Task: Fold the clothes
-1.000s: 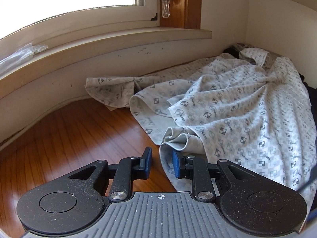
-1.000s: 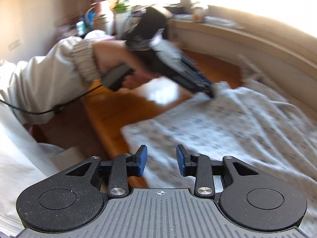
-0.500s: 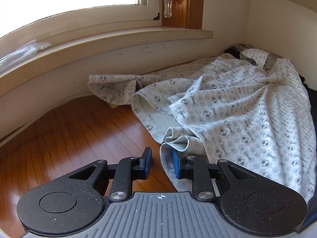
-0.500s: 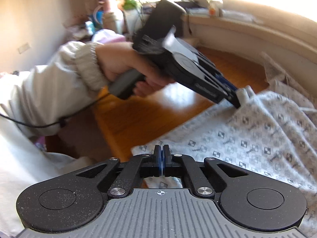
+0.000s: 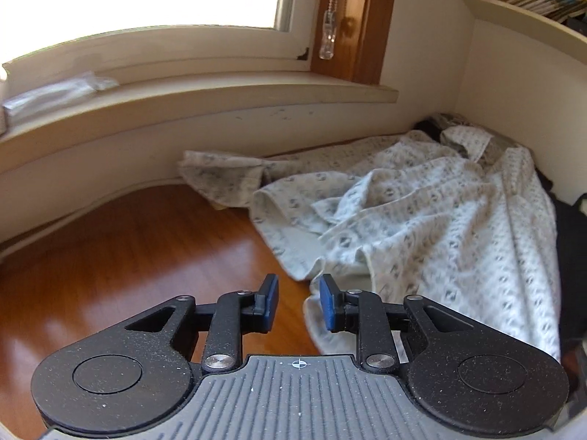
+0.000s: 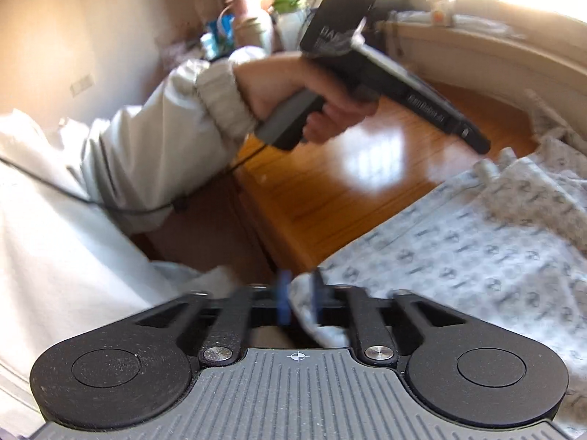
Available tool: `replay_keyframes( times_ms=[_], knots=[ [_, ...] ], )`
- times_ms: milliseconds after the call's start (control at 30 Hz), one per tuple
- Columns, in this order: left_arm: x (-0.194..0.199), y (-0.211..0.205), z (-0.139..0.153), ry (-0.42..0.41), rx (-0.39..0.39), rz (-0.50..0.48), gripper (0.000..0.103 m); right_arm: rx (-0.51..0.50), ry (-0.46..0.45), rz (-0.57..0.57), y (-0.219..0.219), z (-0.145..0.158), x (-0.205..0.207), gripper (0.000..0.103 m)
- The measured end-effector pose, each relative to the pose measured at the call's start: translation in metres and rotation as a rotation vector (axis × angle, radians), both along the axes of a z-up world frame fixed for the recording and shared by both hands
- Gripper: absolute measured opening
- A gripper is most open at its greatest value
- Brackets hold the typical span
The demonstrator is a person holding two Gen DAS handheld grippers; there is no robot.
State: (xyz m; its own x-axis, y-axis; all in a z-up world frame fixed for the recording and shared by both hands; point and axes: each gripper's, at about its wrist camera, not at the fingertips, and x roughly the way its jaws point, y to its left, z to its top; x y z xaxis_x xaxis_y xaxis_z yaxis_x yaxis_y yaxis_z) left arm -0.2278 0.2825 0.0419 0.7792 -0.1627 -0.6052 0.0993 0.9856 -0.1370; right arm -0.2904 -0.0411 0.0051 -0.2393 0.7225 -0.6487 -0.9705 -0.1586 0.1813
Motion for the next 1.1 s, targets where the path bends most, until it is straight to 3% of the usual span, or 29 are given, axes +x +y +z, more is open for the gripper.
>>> replay_keyframes(
  times_ms=[133, 167, 267, 367, 467, 600, 700, 800, 933, 1033, 1100],
  knots=[
    [0.028, 0.012, -0.01, 0.029, -0.093, 0.015, 0.029, 0.037, -0.055, -0.08, -0.016, 0.011, 0.022, 0.047],
    [0.037, 0.016, -0.013, 0.042, -0.129, 0.023, 0.034, 0.042, -0.092, -0.116, -0.02, 0.011, 0.031, 0.049],
    [0.06, 0.031, -0.022, 0.074, -0.199, 0.046, 0.036, 0.063, -0.142, -0.287, -0.037, 0.004, 0.073, 0.051],
    [0.076, 0.038, -0.027, 0.082, -0.207, 0.072, 0.037, 0.08, -0.196, -0.459, -0.054, -0.005, 0.115, 0.051],
    [0.088, 0.037, -0.026, 0.066, -0.156, 0.102, 0.037, 0.093, -0.261, -0.616, -0.067, -0.017, 0.154, 0.051],
    [0.098, 0.02, -0.027, 0.028, 0.014, 0.114, 0.033, 0.102, -0.296, -0.722, -0.08, -0.032, 0.191, 0.051],
    [0.106, 0.009, -0.03, 0.005, 0.097, 0.111, 0.028, 0.099, -0.287, -0.732, -0.087, -0.042, 0.207, 0.051],
    [0.11, 0.007, -0.029, -0.007, 0.103, 0.138, 0.001, 0.112, -0.275, -0.731, -0.091, -0.047, 0.213, 0.052],
    [0.101, 0.009, -0.019, -0.06, 0.201, 0.244, 0.0, 0.133, -0.268, -0.72, -0.094, -0.042, 0.207, 0.053],
    [0.085, 0.032, -0.003, -0.118, 0.238, 0.366, 0.0, 0.143, -0.26, -0.72, -0.095, -0.039, 0.206, 0.053],
    [0.079, 0.047, -0.002, -0.102, 0.203, 0.387, 0.0, 0.148, -0.247, -0.725, -0.095, -0.039, 0.208, 0.053]
  ],
)
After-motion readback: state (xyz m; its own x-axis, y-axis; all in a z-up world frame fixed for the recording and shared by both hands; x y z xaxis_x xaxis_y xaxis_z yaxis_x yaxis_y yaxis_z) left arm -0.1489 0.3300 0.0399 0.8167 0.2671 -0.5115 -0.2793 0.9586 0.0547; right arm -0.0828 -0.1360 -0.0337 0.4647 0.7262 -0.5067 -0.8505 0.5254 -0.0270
